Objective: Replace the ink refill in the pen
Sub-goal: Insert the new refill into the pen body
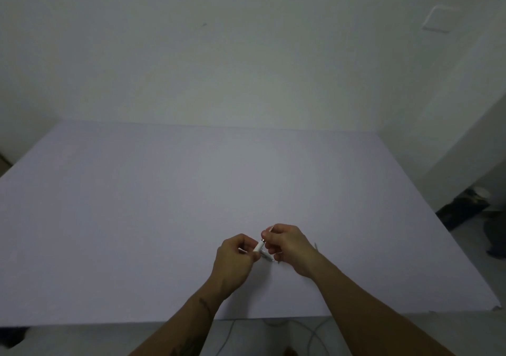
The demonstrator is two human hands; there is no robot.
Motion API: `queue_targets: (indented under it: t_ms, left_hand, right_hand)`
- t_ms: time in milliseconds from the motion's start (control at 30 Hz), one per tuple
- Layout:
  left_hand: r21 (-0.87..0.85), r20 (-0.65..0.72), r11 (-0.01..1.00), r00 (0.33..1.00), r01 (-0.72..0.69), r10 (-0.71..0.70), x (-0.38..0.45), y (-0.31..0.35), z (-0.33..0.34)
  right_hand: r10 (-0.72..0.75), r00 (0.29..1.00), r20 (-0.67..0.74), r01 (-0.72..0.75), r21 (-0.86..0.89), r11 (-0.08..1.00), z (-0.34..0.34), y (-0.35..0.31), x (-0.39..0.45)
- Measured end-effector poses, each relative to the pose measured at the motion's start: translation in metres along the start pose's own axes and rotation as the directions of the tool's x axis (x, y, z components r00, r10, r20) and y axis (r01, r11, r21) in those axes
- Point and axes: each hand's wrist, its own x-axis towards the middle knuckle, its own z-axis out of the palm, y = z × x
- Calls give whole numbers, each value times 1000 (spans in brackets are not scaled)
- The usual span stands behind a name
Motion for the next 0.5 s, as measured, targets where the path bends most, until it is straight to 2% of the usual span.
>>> queue_targets:
  t_ms: [67, 300, 500]
  left_hand:
    - [-5, -5, 1000, 1000, 2, -2, 0, 0, -1]
    - [-9, 3, 1000, 1000, 5, -5, -1, 1, 2]
    - [-19, -9, 1000, 1000, 14, -14, -1, 0, 1]
  right_hand:
    - [9, 1000, 19, -10, 60, 998, -3, 0, 1]
    - [8, 999, -39, -8, -5, 1000, 1, 1, 1]
    - [56, 997, 61, -65, 154, 986, -5, 0, 1]
